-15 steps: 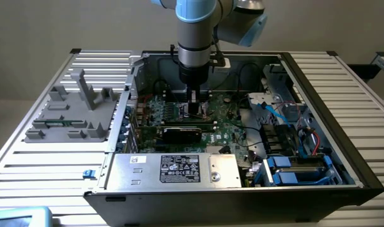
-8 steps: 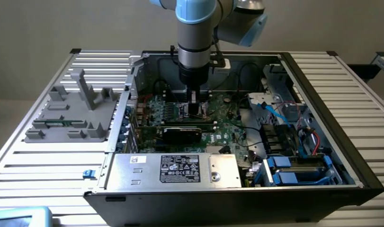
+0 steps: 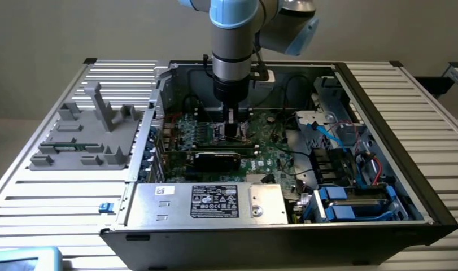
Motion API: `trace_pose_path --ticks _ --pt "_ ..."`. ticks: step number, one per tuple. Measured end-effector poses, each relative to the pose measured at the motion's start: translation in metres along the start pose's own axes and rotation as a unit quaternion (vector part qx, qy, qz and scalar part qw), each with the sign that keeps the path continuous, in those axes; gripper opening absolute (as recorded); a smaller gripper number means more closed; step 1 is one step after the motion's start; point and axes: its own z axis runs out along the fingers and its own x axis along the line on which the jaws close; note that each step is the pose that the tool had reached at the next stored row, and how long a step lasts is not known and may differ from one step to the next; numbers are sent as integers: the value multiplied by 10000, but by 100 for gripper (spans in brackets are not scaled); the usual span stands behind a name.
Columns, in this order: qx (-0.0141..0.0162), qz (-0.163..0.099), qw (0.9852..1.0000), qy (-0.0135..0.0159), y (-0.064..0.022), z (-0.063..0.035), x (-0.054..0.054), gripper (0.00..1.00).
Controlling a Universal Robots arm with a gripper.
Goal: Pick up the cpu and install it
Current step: 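Place the cpu into insertion slot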
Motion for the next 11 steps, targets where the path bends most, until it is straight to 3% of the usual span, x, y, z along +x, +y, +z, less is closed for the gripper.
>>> trace_pose_path --ticks 8,11 --pt "-2 0 10000 16 0 0 -6 55" --pt "-1 0 10000 56 0 0 -9 55"
